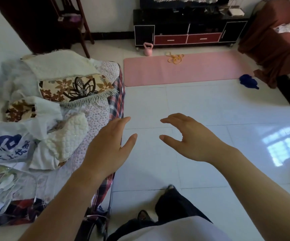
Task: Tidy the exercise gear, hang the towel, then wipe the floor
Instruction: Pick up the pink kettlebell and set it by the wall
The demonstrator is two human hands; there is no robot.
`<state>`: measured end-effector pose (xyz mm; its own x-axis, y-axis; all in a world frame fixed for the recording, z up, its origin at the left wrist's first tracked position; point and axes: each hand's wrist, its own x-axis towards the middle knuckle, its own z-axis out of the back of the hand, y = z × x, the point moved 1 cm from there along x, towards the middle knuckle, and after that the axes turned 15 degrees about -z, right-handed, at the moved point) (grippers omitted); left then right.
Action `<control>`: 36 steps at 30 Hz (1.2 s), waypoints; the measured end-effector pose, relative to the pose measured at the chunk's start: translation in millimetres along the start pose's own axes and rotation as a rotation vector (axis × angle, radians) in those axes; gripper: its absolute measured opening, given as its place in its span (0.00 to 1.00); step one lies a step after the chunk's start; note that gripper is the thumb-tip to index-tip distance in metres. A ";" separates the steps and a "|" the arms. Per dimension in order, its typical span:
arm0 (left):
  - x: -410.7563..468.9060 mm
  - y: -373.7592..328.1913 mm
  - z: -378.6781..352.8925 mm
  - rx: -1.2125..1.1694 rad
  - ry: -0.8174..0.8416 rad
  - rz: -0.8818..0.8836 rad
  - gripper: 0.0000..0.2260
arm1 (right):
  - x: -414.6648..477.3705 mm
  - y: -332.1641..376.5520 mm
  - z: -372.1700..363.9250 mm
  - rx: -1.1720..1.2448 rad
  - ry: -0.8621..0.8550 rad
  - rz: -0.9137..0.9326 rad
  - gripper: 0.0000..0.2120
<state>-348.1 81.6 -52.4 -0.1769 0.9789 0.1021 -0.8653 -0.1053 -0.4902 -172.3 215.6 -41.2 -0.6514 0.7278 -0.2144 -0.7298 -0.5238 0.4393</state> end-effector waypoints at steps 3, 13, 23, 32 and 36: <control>35.1 21.1 2.4 0.027 0.003 -0.007 0.24 | 41.8 3.1 4.0 -0.030 0.004 0.032 0.24; 252.6 73.2 -11.2 0.042 0.050 -0.064 0.22 | 235.2 -40.6 58.4 0.022 -0.003 -0.030 0.24; 451.0 124.6 6.0 -0.008 0.043 -0.046 0.22 | 426.8 -78.2 139.1 0.016 0.019 -0.050 0.25; 583.8 233.2 38.8 -0.010 -0.020 0.008 0.22 | 607.8 -31.9 153.7 0.011 0.032 0.032 0.25; 653.5 287.0 68.2 -0.004 -0.013 -0.019 0.21 | 691.1 -3.3 169.3 0.017 0.020 0.013 0.25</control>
<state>-744.0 679.1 -67.3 -0.1669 0.9784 0.1224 -0.8665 -0.0863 -0.4917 -584.9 795.3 -43.1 -0.6651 0.7118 -0.2259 -0.7176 -0.5254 0.4571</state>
